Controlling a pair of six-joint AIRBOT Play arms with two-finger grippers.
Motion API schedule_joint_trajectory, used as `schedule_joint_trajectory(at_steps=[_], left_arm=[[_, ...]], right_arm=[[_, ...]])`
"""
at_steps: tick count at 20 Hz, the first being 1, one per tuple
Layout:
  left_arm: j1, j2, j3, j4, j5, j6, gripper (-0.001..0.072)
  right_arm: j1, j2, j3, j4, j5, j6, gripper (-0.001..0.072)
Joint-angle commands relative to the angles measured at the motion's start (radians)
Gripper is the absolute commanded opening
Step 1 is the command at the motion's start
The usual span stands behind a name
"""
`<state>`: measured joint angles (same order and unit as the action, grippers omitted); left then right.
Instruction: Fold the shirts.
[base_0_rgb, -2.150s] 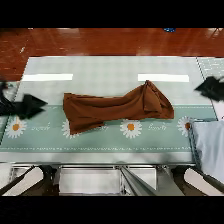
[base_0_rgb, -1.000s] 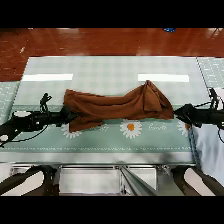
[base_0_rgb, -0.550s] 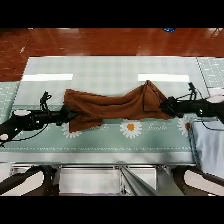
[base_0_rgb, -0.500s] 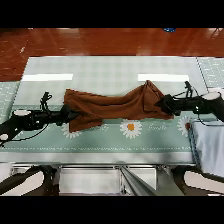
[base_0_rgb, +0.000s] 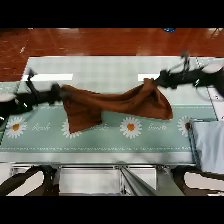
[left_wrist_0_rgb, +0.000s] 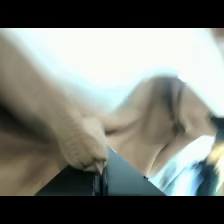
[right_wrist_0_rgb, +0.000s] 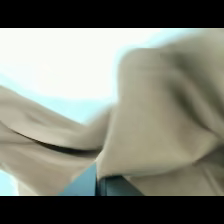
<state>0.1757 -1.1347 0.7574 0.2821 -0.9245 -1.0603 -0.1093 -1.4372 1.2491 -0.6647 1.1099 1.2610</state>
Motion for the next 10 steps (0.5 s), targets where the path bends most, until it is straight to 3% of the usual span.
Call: schedule_joint_trajectory(at_steps=[1,5,10], left_arm=[[0.046,0.048,0.322,-0.107,-0.010,-0.067,0.0020],[0.106,0.063,0.784,-0.094,-0.108,-0.097,0.0019],[0.226,0.166,1.136,0.114,-0.204,-0.195,0.0019]], right_arm=[[-0.021,0.072,0.346,-0.072,0.090,0.086,0.0019],[-0.027,0.173,0.736,-0.231,0.178,0.137,0.0019],[-0.027,0.434,0.801,-0.380,0.223,0.142,0.0019]])
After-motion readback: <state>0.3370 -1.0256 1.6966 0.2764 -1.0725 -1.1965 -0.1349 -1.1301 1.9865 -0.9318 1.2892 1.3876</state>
